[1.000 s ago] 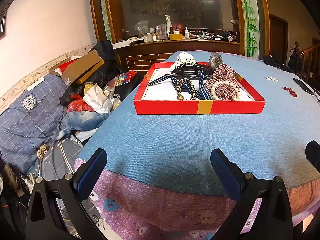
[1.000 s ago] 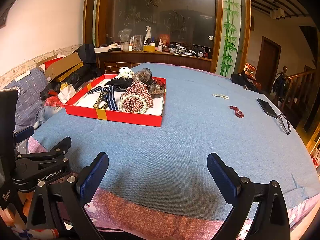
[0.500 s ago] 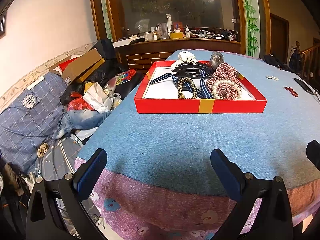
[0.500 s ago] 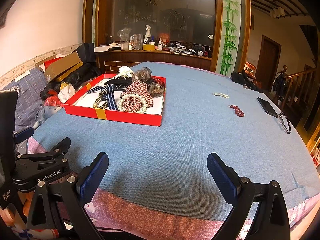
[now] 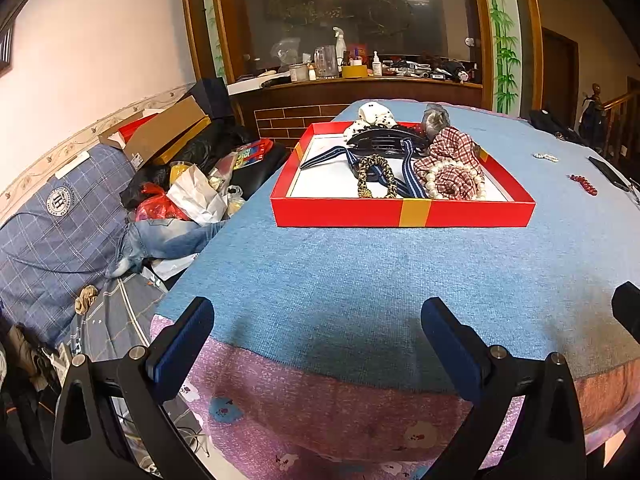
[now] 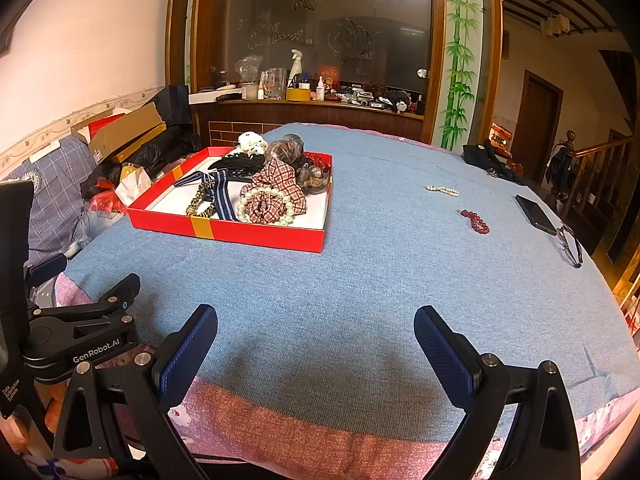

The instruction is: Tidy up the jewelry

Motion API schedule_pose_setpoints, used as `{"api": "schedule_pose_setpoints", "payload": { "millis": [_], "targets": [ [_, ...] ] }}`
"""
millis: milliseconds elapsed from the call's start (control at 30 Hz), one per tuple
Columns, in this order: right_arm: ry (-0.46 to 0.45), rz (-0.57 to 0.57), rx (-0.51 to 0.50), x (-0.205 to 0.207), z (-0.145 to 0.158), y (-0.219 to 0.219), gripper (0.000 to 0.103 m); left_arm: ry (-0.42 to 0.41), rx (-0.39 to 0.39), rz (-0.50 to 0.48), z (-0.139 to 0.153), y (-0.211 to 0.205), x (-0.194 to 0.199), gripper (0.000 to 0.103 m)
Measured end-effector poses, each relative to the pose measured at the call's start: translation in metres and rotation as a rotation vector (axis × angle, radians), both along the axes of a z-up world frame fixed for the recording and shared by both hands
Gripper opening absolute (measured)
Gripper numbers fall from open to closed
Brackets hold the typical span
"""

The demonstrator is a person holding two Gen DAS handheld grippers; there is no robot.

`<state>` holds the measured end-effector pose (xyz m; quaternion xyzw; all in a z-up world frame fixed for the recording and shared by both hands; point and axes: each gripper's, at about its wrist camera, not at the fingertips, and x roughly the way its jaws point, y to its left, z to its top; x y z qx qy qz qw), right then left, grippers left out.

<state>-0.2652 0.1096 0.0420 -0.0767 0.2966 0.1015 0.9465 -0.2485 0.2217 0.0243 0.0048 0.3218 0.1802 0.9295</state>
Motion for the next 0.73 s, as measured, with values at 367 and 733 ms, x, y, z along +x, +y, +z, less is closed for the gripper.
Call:
{"api": "schedule_pose_setpoints", "payload": {
  "millis": [367,733],
  "targets": [
    [0.006,0.000,0.002,0.000,0.000,0.001,0.101,0.003,-0.015,-0.005,0.000,0.002,0.001,0.103],
    [0.038,-0.024,0.039,0.010,-0.005,-0.008,0.101,-0.038,-0.046,-0.028,0.012,0.005,-0.004,0.103]
  ]
}}
